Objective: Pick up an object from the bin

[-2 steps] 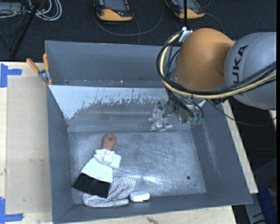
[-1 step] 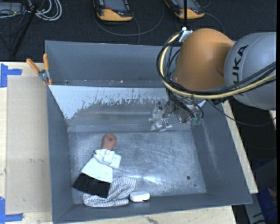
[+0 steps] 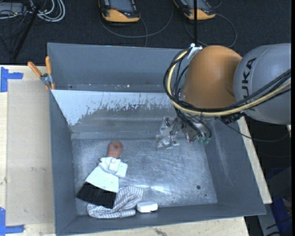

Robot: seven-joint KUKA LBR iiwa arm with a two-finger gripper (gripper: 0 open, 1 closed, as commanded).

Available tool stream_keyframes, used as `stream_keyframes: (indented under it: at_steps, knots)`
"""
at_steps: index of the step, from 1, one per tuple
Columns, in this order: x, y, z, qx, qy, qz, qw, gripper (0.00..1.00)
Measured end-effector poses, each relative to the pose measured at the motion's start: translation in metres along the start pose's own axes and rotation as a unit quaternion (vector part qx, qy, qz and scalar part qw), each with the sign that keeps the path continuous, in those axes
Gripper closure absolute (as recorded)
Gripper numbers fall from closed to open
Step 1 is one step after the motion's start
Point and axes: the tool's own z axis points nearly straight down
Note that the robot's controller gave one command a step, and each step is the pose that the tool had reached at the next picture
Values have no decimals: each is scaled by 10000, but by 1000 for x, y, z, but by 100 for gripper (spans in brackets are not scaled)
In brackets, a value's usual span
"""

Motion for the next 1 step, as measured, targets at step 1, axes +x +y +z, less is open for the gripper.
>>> stream_keyframes:
  at_steps: [1]
  knots:
    - [8, -14, 28, -5, 17, 522, 9986, 100]
